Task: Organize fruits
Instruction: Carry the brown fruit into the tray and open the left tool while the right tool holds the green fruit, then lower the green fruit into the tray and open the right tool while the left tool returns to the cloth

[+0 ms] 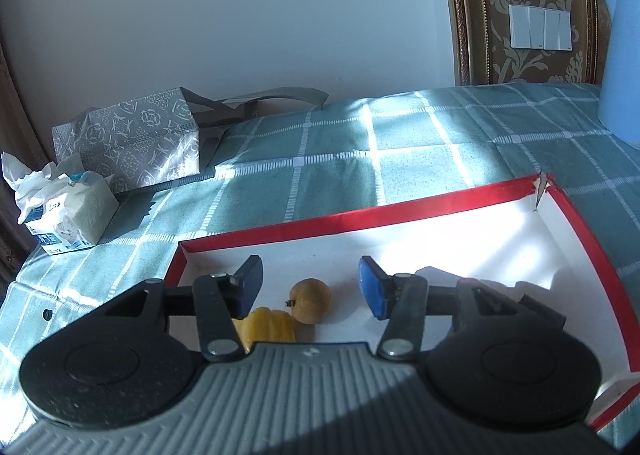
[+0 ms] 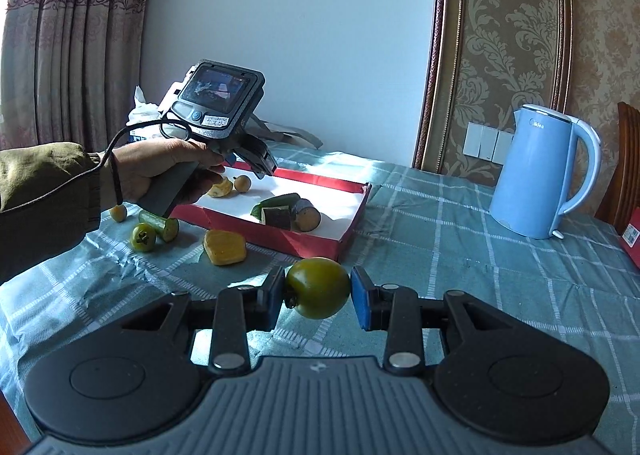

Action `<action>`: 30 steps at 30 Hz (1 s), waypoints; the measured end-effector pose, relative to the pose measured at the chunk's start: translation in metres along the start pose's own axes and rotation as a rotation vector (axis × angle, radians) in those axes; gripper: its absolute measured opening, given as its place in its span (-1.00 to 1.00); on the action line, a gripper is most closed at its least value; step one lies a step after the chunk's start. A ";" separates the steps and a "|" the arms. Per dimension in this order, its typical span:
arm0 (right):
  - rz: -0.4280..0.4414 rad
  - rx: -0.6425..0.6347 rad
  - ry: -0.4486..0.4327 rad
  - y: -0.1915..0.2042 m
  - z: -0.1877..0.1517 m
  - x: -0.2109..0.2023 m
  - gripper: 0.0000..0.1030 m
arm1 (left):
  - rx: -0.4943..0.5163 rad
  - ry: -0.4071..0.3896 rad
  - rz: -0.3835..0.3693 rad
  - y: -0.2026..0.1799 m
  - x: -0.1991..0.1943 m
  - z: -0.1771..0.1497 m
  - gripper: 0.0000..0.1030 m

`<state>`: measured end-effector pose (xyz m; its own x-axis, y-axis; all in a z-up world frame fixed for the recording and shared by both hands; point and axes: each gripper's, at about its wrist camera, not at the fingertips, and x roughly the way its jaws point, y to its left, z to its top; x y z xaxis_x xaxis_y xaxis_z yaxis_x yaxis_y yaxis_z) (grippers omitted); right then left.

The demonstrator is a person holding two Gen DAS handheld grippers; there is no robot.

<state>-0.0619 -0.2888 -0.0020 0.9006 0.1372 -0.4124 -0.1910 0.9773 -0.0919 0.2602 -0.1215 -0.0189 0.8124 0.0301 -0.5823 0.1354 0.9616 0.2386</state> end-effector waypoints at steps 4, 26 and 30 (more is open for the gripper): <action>0.026 -0.010 -0.020 0.004 0.011 0.007 -0.33 | -0.030 -0.093 0.034 0.018 -0.040 -0.004 0.74; 0.100 -0.054 -0.069 0.013 0.053 0.085 -0.33 | -0.206 -0.161 0.141 0.088 -0.175 -0.117 1.00; 0.102 -0.053 -0.066 0.012 0.057 0.092 -0.33 | -0.203 -0.138 0.153 0.088 -0.176 -0.120 1.00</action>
<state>0.0413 -0.2553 0.0102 0.8990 0.2470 -0.3617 -0.3014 0.9481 -0.1015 0.0611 -0.0094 0.0111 0.8860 0.1546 -0.4372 -0.0992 0.9841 0.1470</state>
